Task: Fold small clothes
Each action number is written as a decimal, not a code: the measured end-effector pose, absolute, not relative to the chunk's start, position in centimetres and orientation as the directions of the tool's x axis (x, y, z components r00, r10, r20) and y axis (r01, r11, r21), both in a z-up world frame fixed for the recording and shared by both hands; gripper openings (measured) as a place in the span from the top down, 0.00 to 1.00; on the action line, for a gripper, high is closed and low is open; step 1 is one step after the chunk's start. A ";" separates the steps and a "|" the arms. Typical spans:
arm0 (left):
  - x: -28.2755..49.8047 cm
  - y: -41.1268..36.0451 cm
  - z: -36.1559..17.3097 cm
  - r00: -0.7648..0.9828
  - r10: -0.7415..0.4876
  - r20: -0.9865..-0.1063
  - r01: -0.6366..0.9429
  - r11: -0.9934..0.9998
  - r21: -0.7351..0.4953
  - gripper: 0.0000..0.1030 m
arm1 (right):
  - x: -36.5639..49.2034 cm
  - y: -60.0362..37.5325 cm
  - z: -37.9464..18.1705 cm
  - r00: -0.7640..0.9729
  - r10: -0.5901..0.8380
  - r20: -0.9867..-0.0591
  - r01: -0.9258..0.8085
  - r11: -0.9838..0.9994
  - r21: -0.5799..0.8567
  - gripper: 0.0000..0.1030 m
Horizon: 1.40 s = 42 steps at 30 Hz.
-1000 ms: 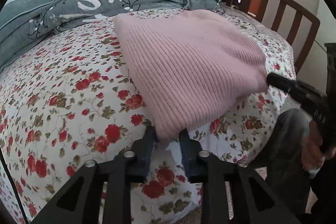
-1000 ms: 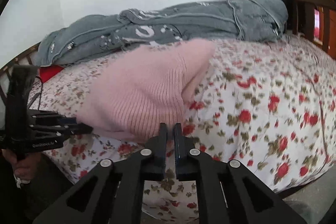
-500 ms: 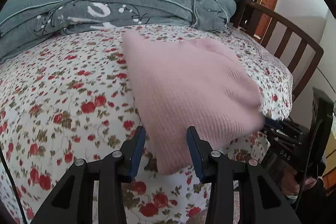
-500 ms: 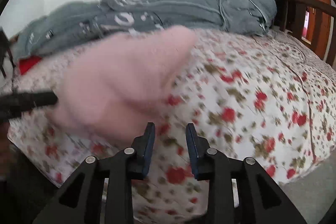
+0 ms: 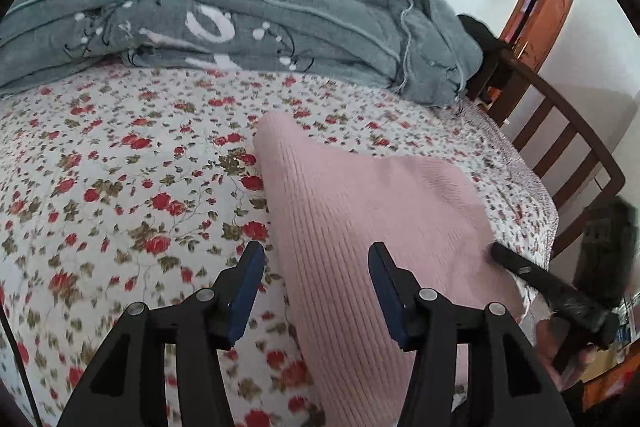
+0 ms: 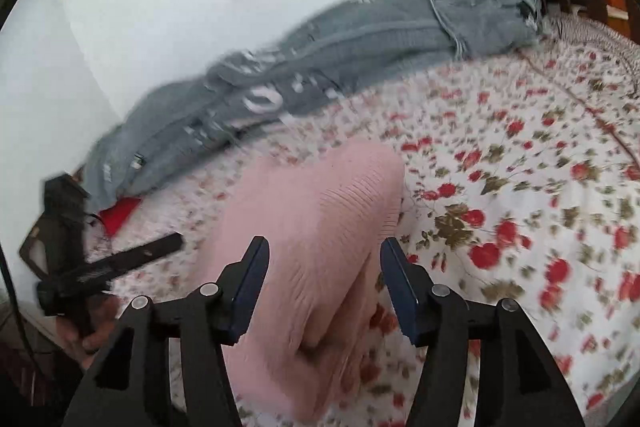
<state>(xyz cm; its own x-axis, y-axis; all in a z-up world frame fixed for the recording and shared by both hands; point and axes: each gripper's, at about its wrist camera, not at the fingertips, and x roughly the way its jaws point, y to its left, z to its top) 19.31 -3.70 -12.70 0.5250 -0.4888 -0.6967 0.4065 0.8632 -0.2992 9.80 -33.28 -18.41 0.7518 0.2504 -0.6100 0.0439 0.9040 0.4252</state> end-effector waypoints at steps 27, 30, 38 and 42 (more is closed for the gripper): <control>25.7 -1.4 -13.3 0.460 -0.596 -0.658 0.323 0.803 -0.501 0.64 | 17.2 -29.8 -17.8 0.694 0.455 -0.559 -0.051 0.805 0.592 0.67; 27.3 0.2 -12.2 0.500 -0.529 -0.686 0.293 0.848 -0.441 0.64 | 19.8 -27.6 -17.4 0.684 0.476 -0.553 -0.082 0.803 0.590 0.67; 32.2 3.8 -11.8 0.551 -0.438 -0.710 0.224 0.898 -0.379 0.64 | 26.2 -23.3 -17.1 0.659 0.515 -0.548 -0.127 0.795 0.593 0.67; 34.1 4.3 -13.5 0.546 -0.407 -0.733 0.200 0.912 -0.358 0.64 | 28.6 -22.2 -18.8 0.643 0.498 -0.582 -0.111 0.812 0.573 0.67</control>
